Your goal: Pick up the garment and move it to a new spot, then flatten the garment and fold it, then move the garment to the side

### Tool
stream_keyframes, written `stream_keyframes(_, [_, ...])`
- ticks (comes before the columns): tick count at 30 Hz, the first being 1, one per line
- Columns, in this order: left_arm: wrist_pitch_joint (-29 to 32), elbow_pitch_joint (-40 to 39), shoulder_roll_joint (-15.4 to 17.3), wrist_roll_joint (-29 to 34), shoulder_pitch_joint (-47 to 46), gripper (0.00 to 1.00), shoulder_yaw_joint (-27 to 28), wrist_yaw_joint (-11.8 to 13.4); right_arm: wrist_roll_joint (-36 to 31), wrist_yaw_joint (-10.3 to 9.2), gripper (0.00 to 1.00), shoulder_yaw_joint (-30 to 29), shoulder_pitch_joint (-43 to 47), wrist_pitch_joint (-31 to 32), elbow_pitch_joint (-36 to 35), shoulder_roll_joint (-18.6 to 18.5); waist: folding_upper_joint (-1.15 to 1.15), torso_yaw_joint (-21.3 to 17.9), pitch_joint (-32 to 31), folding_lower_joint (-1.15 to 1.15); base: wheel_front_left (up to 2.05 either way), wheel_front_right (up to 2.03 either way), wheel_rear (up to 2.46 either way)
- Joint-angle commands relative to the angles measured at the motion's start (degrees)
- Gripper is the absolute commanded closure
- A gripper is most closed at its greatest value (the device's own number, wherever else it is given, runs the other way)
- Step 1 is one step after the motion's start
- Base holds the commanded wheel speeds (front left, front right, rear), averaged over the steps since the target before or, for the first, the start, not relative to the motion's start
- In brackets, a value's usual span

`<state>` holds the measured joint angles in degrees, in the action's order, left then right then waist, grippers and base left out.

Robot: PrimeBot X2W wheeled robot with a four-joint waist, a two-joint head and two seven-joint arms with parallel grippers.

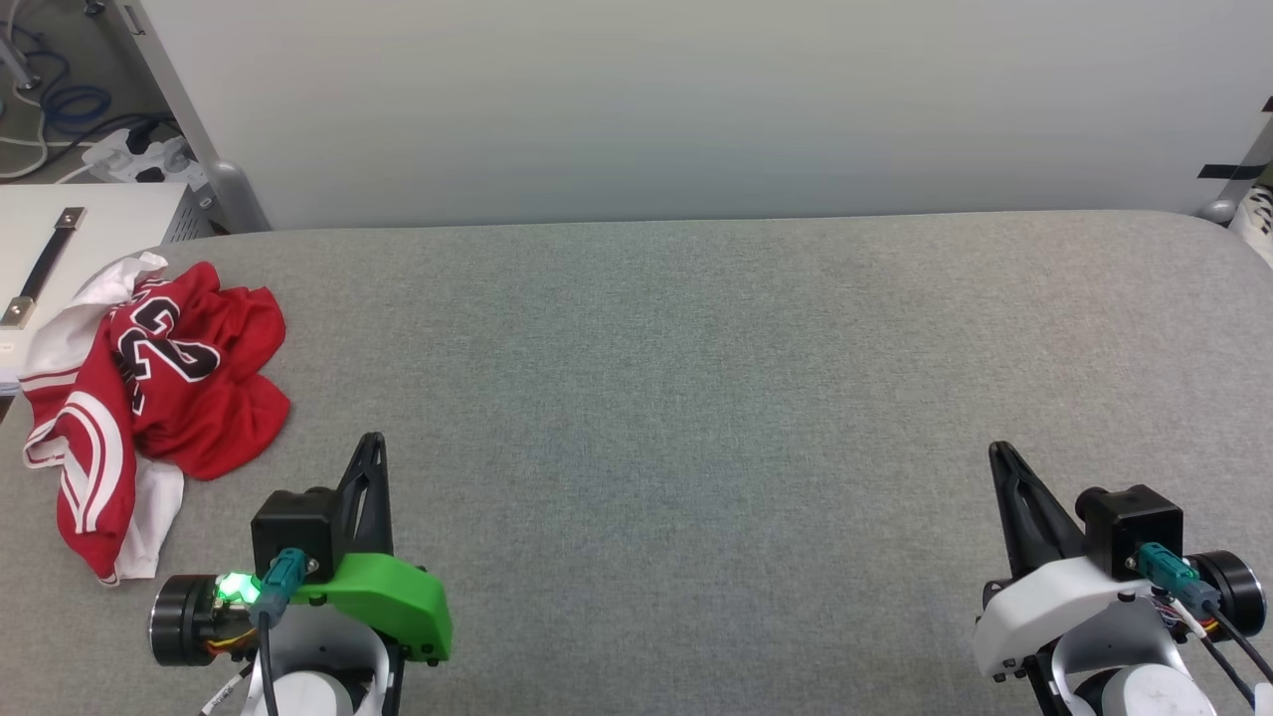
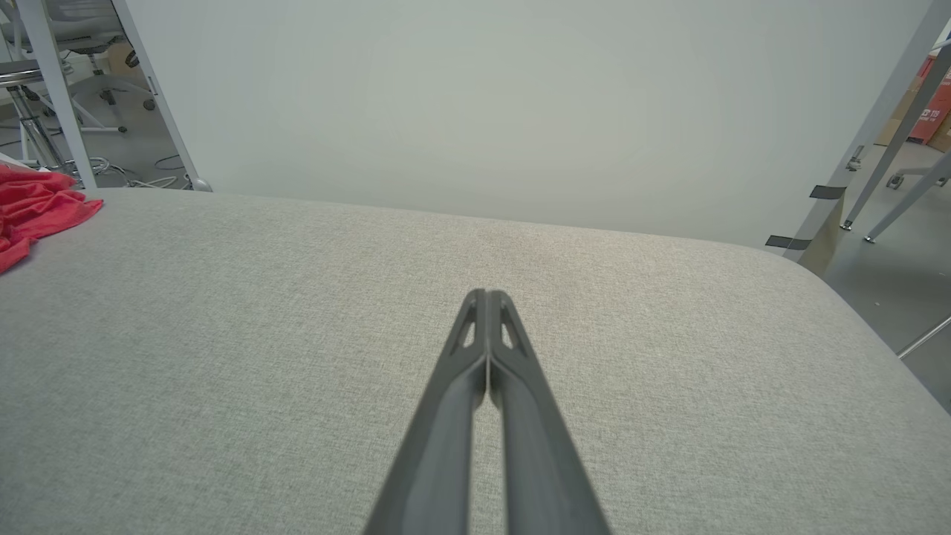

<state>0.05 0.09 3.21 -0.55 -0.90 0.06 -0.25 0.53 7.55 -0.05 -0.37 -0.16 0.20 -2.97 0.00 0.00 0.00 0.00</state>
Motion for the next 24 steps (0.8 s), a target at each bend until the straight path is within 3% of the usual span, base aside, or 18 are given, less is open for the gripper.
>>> stream_keyframes(1, [0.0,-0.1,-0.3,0.6,0.9,1.0,-0.1,0.2,-0.5,-0.06,1.0,0.0,0.4,0.2,-0.2,0.1,0.0,0.0,0.0,0.0,0.0,0.0,0.0])
stream_keyframes(24, [0.0,-0.1,-0.3,0.6,0.9,1.0,-0.1,0.2,-0.5,-0.06,1.0,0.0,0.4,0.2,-0.2,0.1,0.0,0.0,0.0,0.0,0.0,0.0,0.0])
